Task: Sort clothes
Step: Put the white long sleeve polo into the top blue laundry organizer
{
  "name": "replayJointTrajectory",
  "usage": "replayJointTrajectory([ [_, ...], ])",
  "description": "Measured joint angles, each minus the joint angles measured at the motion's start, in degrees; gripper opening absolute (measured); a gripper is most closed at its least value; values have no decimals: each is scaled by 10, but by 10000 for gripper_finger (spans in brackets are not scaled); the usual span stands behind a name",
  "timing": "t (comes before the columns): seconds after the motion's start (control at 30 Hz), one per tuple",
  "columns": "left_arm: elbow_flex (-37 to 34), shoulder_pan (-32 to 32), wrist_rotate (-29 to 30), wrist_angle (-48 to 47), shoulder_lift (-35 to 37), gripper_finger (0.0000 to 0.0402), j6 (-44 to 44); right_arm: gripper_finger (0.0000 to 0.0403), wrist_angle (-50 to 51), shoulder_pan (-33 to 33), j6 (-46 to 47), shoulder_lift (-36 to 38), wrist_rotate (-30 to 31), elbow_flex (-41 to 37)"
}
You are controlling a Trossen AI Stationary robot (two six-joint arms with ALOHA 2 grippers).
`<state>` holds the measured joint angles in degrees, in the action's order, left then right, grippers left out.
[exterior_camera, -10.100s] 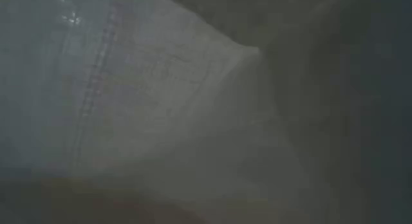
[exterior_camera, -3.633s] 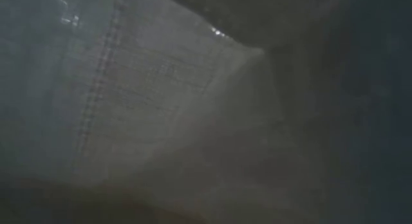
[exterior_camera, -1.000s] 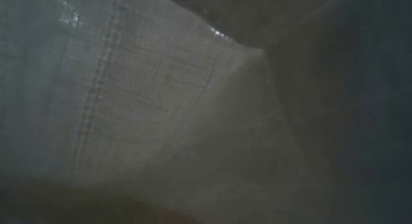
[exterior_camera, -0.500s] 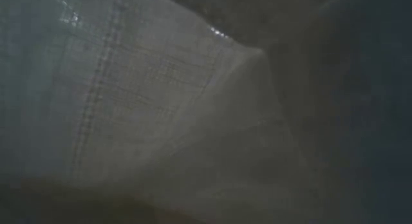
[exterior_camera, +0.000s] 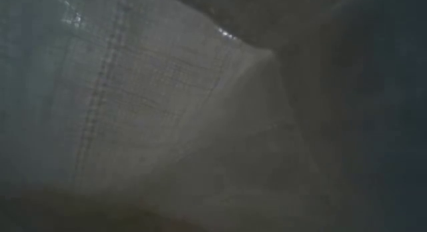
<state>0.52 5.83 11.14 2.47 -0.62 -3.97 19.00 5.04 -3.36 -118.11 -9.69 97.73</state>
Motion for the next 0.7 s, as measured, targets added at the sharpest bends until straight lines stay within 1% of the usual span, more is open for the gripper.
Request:
replayJointTrajectory([
  [0.2, 0, 0, 0, 0, 0, 0, -1, 317, 2, -1, -8, -37, -3, 0],
  [0.4, 0, 0, 0, 0, 0, 0, -1, 311, 15, -2, -48, -73, 17, 0],
  [0.53, 0, 0, 0, 0, 0, 0, -1, 280, 38, -2, -88, -93, 46, 1],
  [0.7, 0, 0, 0, -1, 0, 0, -1, 211, 55, -1, -96, -104, 63, 1],
])
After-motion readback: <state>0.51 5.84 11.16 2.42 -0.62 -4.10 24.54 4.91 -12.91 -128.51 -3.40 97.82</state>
